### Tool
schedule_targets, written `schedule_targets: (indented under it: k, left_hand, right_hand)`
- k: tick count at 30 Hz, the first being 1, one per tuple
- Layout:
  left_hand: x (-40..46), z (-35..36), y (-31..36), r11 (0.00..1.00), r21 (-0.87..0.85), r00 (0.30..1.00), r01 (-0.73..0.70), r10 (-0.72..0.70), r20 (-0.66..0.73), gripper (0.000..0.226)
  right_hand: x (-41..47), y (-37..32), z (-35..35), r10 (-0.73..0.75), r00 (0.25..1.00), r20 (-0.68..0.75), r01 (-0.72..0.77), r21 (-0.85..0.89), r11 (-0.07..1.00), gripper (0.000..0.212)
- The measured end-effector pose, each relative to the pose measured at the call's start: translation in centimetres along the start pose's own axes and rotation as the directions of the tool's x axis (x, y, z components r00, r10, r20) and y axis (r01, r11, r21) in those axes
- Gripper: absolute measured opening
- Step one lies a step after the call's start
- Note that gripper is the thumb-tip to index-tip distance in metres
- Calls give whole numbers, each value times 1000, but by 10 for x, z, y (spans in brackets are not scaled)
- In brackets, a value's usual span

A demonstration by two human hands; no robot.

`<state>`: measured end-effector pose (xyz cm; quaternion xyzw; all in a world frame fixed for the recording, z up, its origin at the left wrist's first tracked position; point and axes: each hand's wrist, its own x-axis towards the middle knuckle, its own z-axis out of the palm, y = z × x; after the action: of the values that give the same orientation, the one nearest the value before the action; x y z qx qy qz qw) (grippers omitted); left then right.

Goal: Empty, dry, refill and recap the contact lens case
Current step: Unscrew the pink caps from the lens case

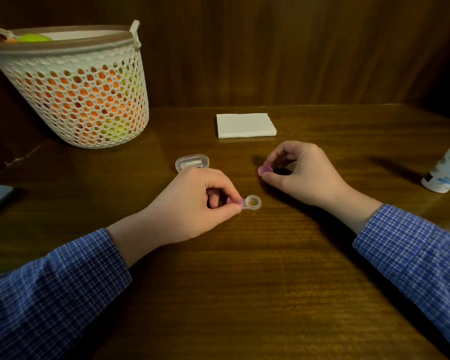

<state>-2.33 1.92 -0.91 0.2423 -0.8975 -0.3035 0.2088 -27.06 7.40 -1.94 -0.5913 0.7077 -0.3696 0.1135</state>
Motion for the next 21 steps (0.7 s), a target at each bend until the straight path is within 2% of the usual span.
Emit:
schedule_targets:
  k: [6, 21]
  left_hand:
    - [0, -1, 1, 1000, -3, 1000, -11, 11, 4, 11]
    - [1, 0, -1, 1000, -6, 1000, -12, 12, 2, 11]
  right_hand:
    - [-2, 3, -2, 19, 999, -32, -20, -30, 999, 31]
    - [11, 2, 9, 68, 992, -103, -73, -39, 997, 34]
